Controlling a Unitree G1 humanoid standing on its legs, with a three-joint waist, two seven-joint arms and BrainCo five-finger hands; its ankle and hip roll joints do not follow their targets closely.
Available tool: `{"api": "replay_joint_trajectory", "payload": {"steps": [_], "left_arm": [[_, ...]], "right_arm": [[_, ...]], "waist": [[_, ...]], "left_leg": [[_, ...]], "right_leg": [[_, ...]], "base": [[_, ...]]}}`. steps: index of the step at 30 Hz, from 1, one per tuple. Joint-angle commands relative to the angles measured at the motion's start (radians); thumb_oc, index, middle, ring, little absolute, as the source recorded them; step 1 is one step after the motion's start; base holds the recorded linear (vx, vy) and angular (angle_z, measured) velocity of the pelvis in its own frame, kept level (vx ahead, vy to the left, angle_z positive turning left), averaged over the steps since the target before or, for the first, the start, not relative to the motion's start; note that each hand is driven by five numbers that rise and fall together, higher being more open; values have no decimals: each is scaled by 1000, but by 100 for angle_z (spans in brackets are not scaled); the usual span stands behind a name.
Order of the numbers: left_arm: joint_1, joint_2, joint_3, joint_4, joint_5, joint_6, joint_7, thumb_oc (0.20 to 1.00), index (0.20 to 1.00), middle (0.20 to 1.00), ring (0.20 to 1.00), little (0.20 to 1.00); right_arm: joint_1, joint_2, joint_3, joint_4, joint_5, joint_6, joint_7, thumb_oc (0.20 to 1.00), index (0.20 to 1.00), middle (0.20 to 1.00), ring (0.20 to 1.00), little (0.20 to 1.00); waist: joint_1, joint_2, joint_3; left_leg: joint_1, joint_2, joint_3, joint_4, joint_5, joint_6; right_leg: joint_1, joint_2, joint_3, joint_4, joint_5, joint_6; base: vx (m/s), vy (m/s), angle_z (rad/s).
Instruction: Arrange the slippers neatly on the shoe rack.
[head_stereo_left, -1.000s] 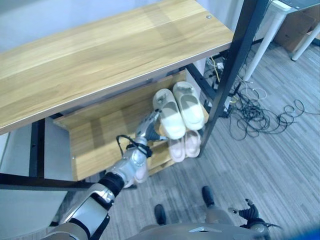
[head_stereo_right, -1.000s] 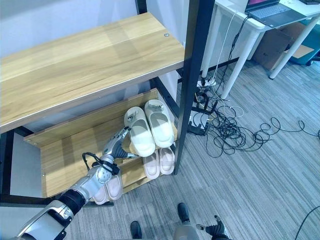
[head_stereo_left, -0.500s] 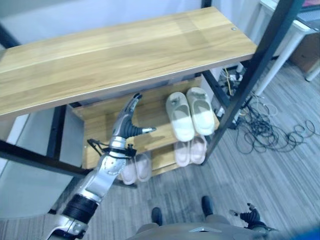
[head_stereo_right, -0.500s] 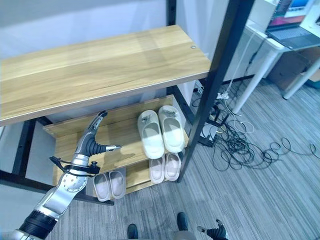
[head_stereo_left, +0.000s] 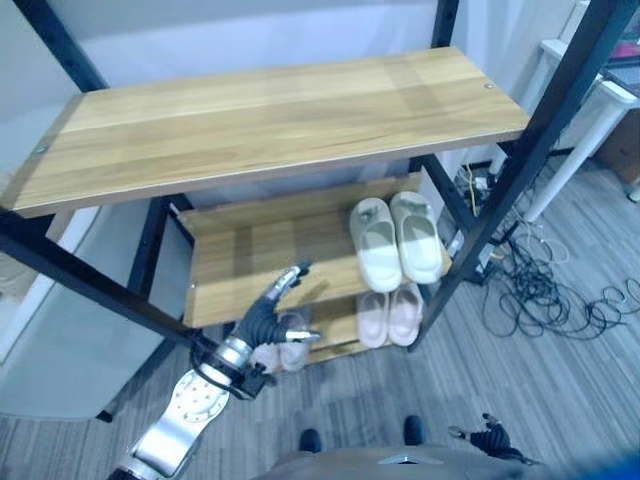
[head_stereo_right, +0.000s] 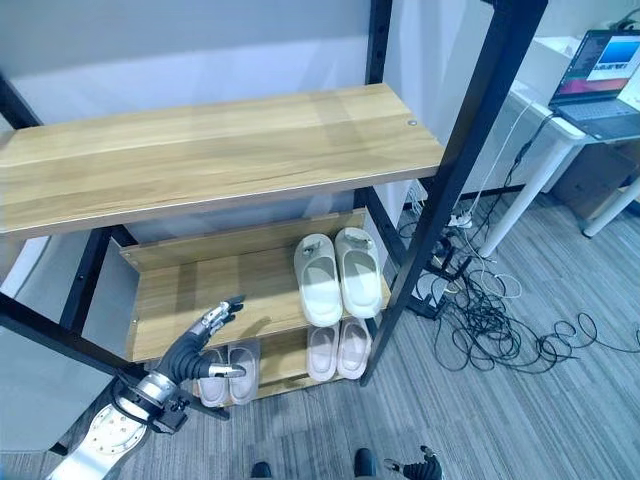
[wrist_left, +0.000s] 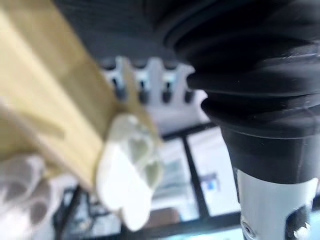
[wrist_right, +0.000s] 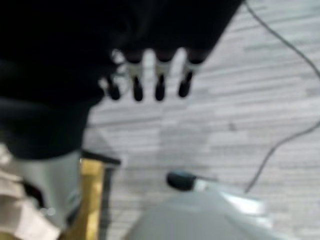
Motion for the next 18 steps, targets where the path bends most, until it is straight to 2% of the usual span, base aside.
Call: {"api": "replay_joint_trajectory", "payload": {"steps": [1,4,6,7,8,9,11,14,15,16,18], "left_arm": [[-43,-18,-13,102,-99,29,-58,1000,1000,1000,1000,1000],[-17,-39,-33,260,-64,43,-70,1000,1000,1000,1000,1000],[-11,-58,-40,392,14,45,-54,1000,1000,1000,1000,1000],[-11,-58,-40,392,14,44,-54,1000,1000,1000,1000,1000],[-10,-89,-36,520,72,49,-36,1000,1000,1000,1000,1000],[-13,-92,-38,526,74,45,-35,1000,1000,1000,1000,1000],[-15,-157,-11,712,144,57,-6,1000,1000,1000,1000,1000],[-22,-186,5,791,152,64,3,1000,1000,1000,1000,1000],[-63,-262,64,1068,228,86,49,1000,1000,1000,1000,1000],[-94,-284,96,1199,271,108,70,1000,1000,1000,1000,1000],[-120,-300,132,1322,326,124,90,1000,1000,1000,1000,1000]], "right_arm": [[-51,-12,-12,57,4,-5,9,1000,1000,1000,1000,1000],[-52,-18,-23,70,24,-7,20,1000,1000,1000,1000,1000],[-50,-21,-24,71,35,-9,31,1000,1000,1000,1000,1000],[-50,-21,-24,71,35,-9,31,1000,1000,1000,1000,1000],[-37,-22,-25,67,43,-15,41,1000,1000,1000,1000,1000],[-37,-23,-25,66,43,-15,41,1000,1000,1000,1000,1000],[5,-26,-28,49,48,-23,61,1000,1000,1000,1000,1000],[15,-32,-27,42,47,-23,65,1000,1000,1000,1000,1000],[28,-33,-31,49,48,-29,80,1000,1000,1000,1000,1000],[25,-37,-38,65,50,-23,85,1000,1000,1000,1000,1000],[14,-39,-43,77,51,-21,91,1000,1000,1000,1000,1000]], "waist": [[-1,34,-28],[10,25,-34],[15,17,-36],[15,18,-36],[17,10,-38],[16,11,-38],[12,3,-39],[9,2,-38],[5,-6,-37],[3,-8,-40],[3,-10,-38]], "left_leg": [[-26,-3,-37,13,0,-12],[-22,-7,-45,13,-1,-8],[-20,-9,-49,13,-2,-6],[-20,-9,-49,13,-2,-6],[-19,-11,-53,13,-1,-5],[-19,-11,-54,13,-1,-4],[-16,-13,-53,13,-2,-3],[-15,-14,-52,13,-1,-3],[-11,-15,-50,13,-1,-2],[-15,-15,-52,13,3,-2],[-12,-16,-53,13,1,-2]], "right_leg": [[35,33,-60,17,-74,45],[40,31,-66,17,-71,47],[44,29,-70,17,-69,47],[44,29,-70,17,-69,47],[46,28,-71,17,-67,48],[46,28,-72,17,-67,48],[46,25,-74,17,-63,49],[45,25,-73,17,-62,49],[45,26,-71,17,-62,47],[41,25,-71,17,-61,45],[43,27,-71,17,-64,43]], "base": [[-71,43,6],[-45,27,6],[-35,21,7],[-34,17,8],[-19,9,8],[-32,15,10],[-29,18,12],[-26,13,2],[-47,17,-1],[-53,17,-3],[-20,3,-3]]}}
